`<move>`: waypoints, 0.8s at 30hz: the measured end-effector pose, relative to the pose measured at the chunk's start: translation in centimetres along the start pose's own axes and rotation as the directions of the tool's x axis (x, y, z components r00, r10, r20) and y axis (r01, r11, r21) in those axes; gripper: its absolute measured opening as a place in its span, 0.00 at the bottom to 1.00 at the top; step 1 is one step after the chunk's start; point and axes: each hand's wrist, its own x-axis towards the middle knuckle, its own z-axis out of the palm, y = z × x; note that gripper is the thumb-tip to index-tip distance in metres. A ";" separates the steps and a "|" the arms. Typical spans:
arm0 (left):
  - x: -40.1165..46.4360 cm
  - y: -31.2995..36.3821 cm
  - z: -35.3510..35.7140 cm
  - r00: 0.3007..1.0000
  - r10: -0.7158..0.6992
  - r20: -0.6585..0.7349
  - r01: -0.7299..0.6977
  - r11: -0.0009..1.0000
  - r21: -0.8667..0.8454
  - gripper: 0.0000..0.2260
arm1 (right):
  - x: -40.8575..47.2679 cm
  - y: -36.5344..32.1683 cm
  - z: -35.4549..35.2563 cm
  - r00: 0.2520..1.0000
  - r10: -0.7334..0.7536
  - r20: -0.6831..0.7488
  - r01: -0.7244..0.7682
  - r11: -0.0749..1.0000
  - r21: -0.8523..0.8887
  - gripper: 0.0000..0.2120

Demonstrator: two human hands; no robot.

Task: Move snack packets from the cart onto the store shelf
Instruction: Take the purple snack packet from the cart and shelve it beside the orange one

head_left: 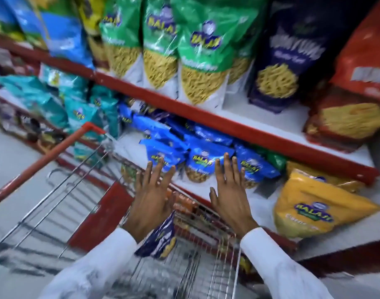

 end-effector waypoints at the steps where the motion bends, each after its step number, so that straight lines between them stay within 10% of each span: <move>1: -1.5 -1.6 0.8 0.998 -0.058 0.032 0.058 0.998 -0.001 0.30 | -0.3 -1.0 1.7 0.998 -0.039 0.047 0.039 0.999 0.012 0.38; 11: -11.9 -12.1 9.9 0.776 -0.400 0.487 0.512 0.851 -0.117 0.29 | -1.1 -7.7 18.1 0.760 -0.258 0.597 0.281 0.958 0.057 0.33; 19: -12.4 -13.0 13.3 0.743 -0.353 0.569 0.519 0.840 -0.156 0.09 | -1.2 -6.5 23.0 0.682 -0.005 0.732 -0.039 0.998 0.043 0.01; 24: -12.0 -13.3 12.0 0.805 -0.359 0.472 0.441 0.895 -0.070 0.08 | -3.3 -2.7 24.0 0.668 0.059 0.742 -0.288 0.940 0.184 0.05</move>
